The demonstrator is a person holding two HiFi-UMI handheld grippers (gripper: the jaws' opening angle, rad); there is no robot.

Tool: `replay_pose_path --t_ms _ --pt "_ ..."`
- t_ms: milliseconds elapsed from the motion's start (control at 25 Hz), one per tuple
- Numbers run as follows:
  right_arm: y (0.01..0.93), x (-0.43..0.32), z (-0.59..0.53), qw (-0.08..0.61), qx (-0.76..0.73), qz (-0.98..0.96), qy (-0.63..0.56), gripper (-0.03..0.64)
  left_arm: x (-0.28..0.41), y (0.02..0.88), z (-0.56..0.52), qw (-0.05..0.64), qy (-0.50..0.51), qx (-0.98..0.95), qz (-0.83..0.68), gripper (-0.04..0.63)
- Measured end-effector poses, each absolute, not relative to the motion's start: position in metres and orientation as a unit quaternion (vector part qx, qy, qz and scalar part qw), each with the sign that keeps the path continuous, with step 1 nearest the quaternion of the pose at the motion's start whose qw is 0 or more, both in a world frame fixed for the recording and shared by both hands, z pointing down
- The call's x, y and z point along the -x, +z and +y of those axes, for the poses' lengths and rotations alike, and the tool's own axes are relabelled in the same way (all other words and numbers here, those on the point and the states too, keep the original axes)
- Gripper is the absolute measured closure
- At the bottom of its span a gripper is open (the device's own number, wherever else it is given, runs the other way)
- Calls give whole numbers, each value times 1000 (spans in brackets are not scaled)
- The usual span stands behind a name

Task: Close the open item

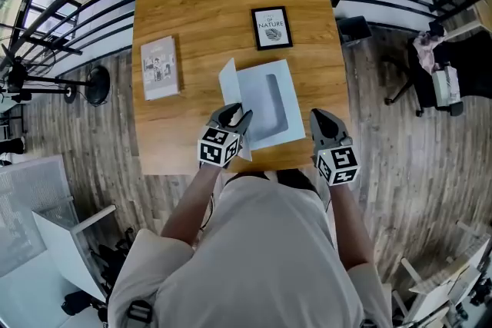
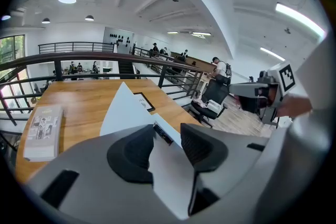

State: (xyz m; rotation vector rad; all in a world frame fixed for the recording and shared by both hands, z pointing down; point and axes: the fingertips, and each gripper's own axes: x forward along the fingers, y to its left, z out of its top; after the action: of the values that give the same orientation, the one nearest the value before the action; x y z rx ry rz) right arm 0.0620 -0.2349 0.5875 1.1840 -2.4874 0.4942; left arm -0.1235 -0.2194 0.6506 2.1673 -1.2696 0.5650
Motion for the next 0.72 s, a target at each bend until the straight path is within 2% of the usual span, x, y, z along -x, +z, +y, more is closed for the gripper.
replay_pose_path --t_ms 720 --pt "603 -95 -237 175 -440 -860 192 614 62 682 -235 284 235 -826 -426 423"
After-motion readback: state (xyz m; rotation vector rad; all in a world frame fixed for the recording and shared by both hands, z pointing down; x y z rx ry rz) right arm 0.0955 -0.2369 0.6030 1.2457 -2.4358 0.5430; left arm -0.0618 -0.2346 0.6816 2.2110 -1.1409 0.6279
